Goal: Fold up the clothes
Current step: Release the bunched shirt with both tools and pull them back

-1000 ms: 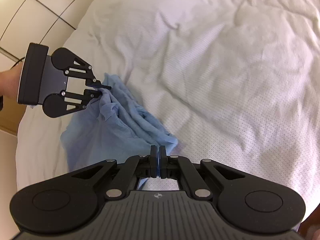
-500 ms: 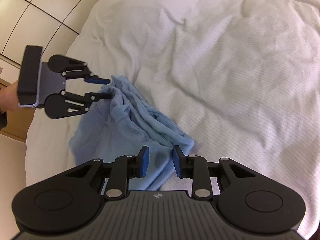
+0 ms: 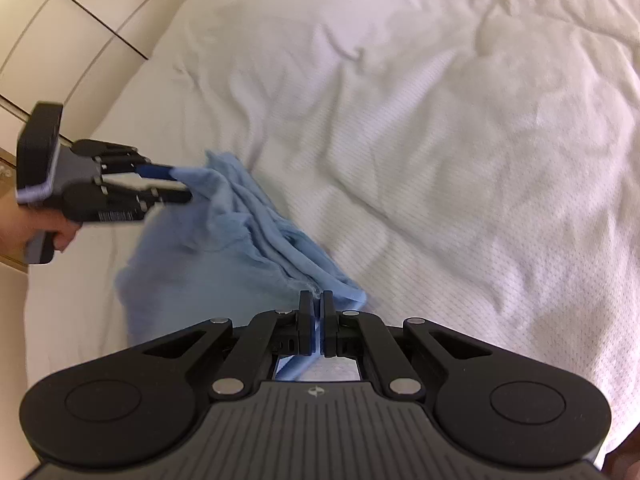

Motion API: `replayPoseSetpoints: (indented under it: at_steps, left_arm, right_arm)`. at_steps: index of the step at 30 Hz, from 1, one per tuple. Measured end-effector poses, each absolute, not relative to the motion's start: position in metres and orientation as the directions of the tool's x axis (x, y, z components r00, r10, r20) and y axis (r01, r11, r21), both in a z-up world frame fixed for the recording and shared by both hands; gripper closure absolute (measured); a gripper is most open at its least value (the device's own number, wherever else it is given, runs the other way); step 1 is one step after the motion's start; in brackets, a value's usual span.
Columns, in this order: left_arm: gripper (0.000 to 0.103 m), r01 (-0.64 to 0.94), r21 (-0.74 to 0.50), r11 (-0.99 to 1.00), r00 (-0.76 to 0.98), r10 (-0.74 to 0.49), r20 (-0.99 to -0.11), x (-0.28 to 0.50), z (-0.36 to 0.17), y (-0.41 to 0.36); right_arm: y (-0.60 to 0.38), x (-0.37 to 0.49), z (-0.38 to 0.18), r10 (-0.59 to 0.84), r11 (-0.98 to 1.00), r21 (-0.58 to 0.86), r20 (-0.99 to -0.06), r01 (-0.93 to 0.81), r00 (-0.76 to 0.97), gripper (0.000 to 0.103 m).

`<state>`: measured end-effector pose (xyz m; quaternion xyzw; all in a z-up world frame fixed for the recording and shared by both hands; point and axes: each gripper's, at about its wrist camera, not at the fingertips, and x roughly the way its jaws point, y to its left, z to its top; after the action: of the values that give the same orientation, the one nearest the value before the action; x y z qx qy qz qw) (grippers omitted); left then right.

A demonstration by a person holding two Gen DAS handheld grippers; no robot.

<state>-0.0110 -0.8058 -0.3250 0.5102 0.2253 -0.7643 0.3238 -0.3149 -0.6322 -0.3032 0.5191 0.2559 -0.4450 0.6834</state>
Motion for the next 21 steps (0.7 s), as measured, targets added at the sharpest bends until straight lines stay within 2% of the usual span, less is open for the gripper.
replayPoseSetpoints:
  at_steps: [3, 8, 16, 21]
  left_arm:
    - [0.073, 0.782, -0.037, -0.623, -0.26, -0.271, -0.927, -0.009, -0.33, -0.82]
    - [0.073, 0.79, 0.001, -0.613, -0.221, -0.286, -0.932, -0.013, -0.331, -0.822]
    - [0.075, 0.78, 0.014, -0.625, -0.248, -0.329, -0.911, 0.006, -0.303, -0.797]
    - [0.076, 0.697, -0.192, -0.691, -0.442, -0.204, -0.873, -0.009, -0.293, -0.773]
  right_arm:
    - [-0.633, -0.313, -0.302, -0.356, 0.066, 0.476, -0.81, 0.877, 0.466, 0.102]
    - [-0.632, -0.312, -0.301, -0.355, 0.064, 0.473, -0.812, 0.879, 0.463, 0.102]
    - [-0.63, -0.32, -0.302, -0.348, 0.018, 0.482, -0.818, 0.876, 0.457, 0.102]
    - [-0.632, -0.317, -0.301, -0.357, 0.008, 0.486, -0.815, 0.874, 0.456, 0.102]
